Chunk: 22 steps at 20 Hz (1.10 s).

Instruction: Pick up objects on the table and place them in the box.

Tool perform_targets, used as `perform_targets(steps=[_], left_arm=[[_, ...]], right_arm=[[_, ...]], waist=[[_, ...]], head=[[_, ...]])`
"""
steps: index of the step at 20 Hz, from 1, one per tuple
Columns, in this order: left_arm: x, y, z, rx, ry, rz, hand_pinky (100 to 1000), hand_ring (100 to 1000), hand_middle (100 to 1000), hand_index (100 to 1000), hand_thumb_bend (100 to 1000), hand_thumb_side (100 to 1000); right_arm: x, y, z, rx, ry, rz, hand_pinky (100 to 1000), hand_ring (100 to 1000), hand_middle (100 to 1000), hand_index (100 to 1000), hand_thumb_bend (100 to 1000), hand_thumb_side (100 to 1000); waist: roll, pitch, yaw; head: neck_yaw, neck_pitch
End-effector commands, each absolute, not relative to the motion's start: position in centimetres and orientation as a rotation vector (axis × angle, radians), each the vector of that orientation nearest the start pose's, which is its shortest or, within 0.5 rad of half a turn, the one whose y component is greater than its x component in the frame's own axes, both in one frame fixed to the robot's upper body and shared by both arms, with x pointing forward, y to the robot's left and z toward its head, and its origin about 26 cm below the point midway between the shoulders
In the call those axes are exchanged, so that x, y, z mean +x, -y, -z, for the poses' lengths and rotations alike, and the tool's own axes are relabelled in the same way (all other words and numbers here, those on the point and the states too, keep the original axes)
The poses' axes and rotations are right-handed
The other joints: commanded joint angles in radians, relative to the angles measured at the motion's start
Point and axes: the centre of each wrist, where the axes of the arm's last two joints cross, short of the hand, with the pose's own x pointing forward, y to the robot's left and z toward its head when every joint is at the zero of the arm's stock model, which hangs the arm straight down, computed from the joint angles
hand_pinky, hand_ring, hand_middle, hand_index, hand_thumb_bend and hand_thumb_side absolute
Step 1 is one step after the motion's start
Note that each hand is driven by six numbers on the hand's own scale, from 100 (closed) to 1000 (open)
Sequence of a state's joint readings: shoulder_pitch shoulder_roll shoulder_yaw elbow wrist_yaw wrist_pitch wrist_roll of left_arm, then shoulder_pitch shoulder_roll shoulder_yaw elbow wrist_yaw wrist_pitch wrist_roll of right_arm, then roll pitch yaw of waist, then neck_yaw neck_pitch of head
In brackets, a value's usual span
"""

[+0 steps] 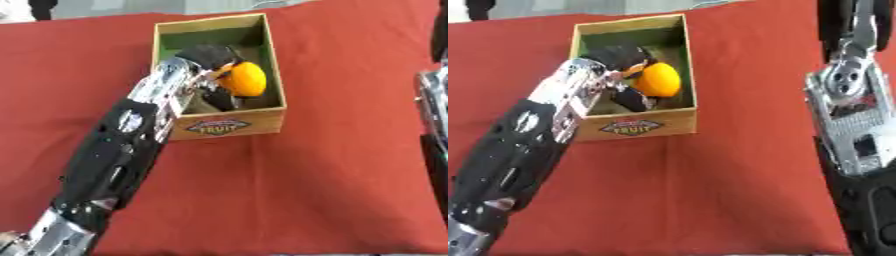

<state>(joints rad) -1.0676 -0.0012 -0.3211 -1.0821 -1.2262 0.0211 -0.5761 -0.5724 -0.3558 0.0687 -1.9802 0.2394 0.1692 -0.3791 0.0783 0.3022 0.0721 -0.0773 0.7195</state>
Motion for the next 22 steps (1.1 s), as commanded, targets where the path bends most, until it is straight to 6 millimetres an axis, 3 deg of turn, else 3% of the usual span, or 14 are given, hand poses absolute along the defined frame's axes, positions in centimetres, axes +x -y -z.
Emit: perform_targets(steps=[1,4,12,22], left_arm=[[43.3,-3.0,-23.8,0.946,1.493,1.814,628,791,823,917,400,497],[43.5,-3.3,-23.8,0.998,1.460,1.813,702,848,878,960,622,580],[44.0,-5.1,-25.5,1.067,1.467,1.711,738,880,927,990,831,677],[42.9,-9.9,-31.5,0.980,1.676,1.459,679,841,868,953,762,709]], right_arm=[[31.1,22.1,-28.1,-0.592,2.482,-0.104,784,691,543,854,100,1000],[31.1,22.1,-28.0,-0.591,2.481,-0.103,784,691,543,854,100,1000],[31.1,22.2,-27.9,-0.594,2.478,-0.096,784,687,540,854,100,1000],[31.1,22.4,-27.9,-0.608,2.474,-0.090,784,687,539,854,100,1000]], waist=[[-0.004,-0.018,-0.002],[-0.005,-0.019,-0.003],[-0.004,-0.022,-0.004],[-0.004,-0.023,0.004]], head=[[0.005,-0.001],[0.008,0.002],[0.002,0.000],[-0.016,0.010]])
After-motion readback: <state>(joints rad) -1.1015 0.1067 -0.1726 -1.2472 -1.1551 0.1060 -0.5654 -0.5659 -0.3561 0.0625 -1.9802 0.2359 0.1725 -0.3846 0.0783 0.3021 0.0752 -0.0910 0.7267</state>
